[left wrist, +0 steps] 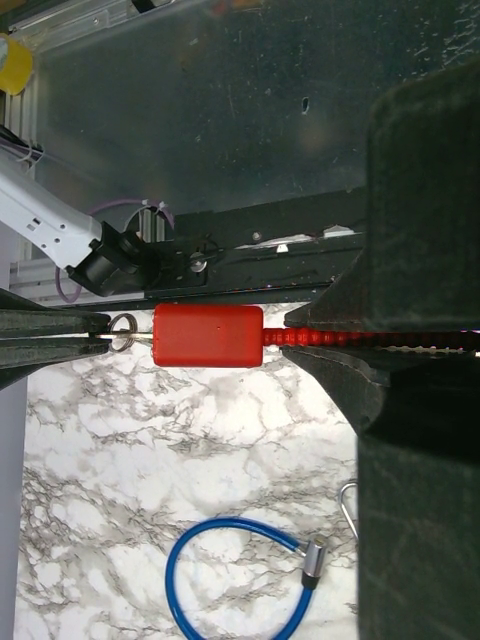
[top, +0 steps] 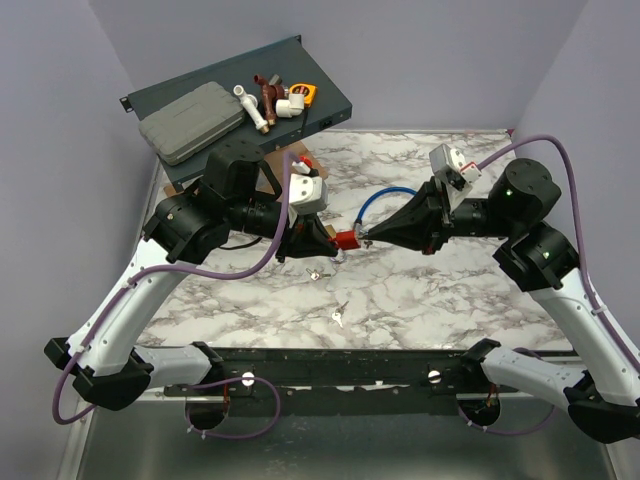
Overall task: Unlock with the key
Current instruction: Unlock the lock.
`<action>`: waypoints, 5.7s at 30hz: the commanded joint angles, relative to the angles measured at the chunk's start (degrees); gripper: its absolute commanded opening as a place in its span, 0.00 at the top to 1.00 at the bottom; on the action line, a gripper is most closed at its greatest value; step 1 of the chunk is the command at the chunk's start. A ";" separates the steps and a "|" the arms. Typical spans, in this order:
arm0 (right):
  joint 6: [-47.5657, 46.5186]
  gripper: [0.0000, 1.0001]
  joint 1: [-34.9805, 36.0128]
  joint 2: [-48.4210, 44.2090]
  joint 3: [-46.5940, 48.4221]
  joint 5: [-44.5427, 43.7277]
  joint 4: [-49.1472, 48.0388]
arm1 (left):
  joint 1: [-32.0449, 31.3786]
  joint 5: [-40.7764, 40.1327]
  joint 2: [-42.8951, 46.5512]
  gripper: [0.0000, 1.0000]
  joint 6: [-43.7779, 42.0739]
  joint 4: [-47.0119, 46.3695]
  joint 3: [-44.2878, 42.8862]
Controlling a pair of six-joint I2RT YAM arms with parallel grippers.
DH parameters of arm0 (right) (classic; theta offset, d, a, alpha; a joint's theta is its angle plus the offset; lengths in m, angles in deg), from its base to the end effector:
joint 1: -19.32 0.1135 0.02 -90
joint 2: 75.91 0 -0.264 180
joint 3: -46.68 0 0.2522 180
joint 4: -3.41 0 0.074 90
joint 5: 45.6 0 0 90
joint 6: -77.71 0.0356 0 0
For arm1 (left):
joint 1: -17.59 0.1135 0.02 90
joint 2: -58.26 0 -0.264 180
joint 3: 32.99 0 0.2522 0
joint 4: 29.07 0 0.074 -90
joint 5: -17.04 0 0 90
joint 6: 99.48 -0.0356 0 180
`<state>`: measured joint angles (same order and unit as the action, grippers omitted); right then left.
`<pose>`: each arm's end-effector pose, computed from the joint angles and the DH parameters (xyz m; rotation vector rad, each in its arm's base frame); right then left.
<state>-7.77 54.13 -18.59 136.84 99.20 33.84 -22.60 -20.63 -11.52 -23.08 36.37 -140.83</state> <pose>0.1343 0.1288 0.4765 -1.1656 1.2265 1.2489 0.1440 -0.1586 0.4727 1.4161 1.4906 -1.2174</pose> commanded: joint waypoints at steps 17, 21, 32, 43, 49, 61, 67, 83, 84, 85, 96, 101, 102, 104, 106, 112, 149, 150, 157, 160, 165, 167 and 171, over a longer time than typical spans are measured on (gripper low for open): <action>2.27 0.99 4.27 5.44 -0.32 -5.14 1.78 | -2.25 -1.72 -2.55 1.00 1.74 -1.93 -5.89; 1.57 0.99 7.43 5.78 -1.39 -8.84 2.73 | -2.37 -2.56 -3.15 1.00 1.18 -1.68 -6.84; 4.68 0.82 7.64 2.33 -4.97 -17.29 3.03 | -2.36 -5.11 -3.55 1.00 -4.66 1.93 -10.69; 2.48 0.75 7.64 2.78 3.15 -18.29 9.04 | -2.57 -5.50 -1.53 1.00 -7.15 3.87 -7.77; 1.92 0.88 7.60 2.85 5.22 -15.96 10.13 | -2.53 -5.67 -0.89 1.00 -7.14 3.86 -7.34; -0.56 0.69 7.58 0.58 7.51 -13.20 11.59 | -2.53 -6.71 -1.15 1.00 -7.71 4.48 -6.99; -0.29 0.73 7.64 1.68 7.76 -15.38 12.29 | -2.53 -6.66 -1.48 1.00 -7.75 4.48 -7.08; -1.18 0.97 7.63 2.67 8.57 -18.34 11.38 | -3.06 -6.59 -1.10 1.00 -8.36 4.96 -6.83; -1.06 0.99 7.64 2.62 8.40 -18.19 11.31 | -3.15 -6.65 -1.10 1.00 -8.48 4.92 -6.75; -0.85 0.99 7.64 2.46 8.13 -17.77 11.05 | -3.22 -6.74 -1.05 1.00 -8.62 4.92 -6.65; 7.26 0.99 7.64 4.49 4.64 -18.38 8.82 | -5.20 -12.01 -1.91 1.00 -12.89 5.54 -10.37; 14.49 0.99 7.59 5.05 1.73 -22.72 6.10 | -7.56 -18.07 -1.77 1.00 -19.54 4.46 -12.67; 16.01 0.99 7.60 5.16 1.31 -23.13 5.66 | -8.07 -19.44 -1.57 1.00 -20.97 3.91 -12.83; 18.91 0.99 7.64 5.24 0.06 -23.43 3.83 | -8.84 -21.83 -1.18 1.00 -23.31 2.34 -12.71; 21.49 0.99 7.64 5.53 -0.62 -23.41 2.35 | -9.69 -24.44 -0.66 1.00 -25.18 0.29 -11.87; 27.77 0.99 7.32 8.28 -0.99 -25.09 1.21 | -12.01 -31.93 2.20 1.00 -28.62 -8.72 -7.30; 32.88 0.54 -4.21 14.80 8.71 -6.50 4.10 | -19.92 -44.45 12.05 1.00 -46.02 -17.59 10.14; 32.02 0.52 -4.43 14.89 9.84 -6.84 5.23 | -19.93 -44.35 12.04 1.00 -45.57 -16.91 10.00; 25.23 0.42 -4.86 15.62 17.60 -9.72 11.27 | -19.85 -43.00 11.08 1.00 -41.88 -10.74 8.72; 22.39 0.40 -4.85 15.25 18.95 -9.75 11.76 | -19.23 -41.22 9.59 1.00 -38.79 -6.89 6.48; 15.99 0.38 -4.88 11.65 12.04 -6.41 7.27 | -12.15 -29.58 1.53 1.00 -25.94 6.42 -6.52; 13.45 0.37 -4.84 10.10 8.93 -4.46 5.38 | -8.36 -21.71 -2.62 1.00 -20.94 12.65 -12.25; 9.81 0.37 -4.84 8.88 6.82 -1.48 4.76 | -3.40 -11.32 -9.52 1.00 -14.28 21.66 -20.38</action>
<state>8.09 49.59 -8.27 145.02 93.48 41.08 -29.83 -48.41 -15.63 -48.50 44.54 -154.16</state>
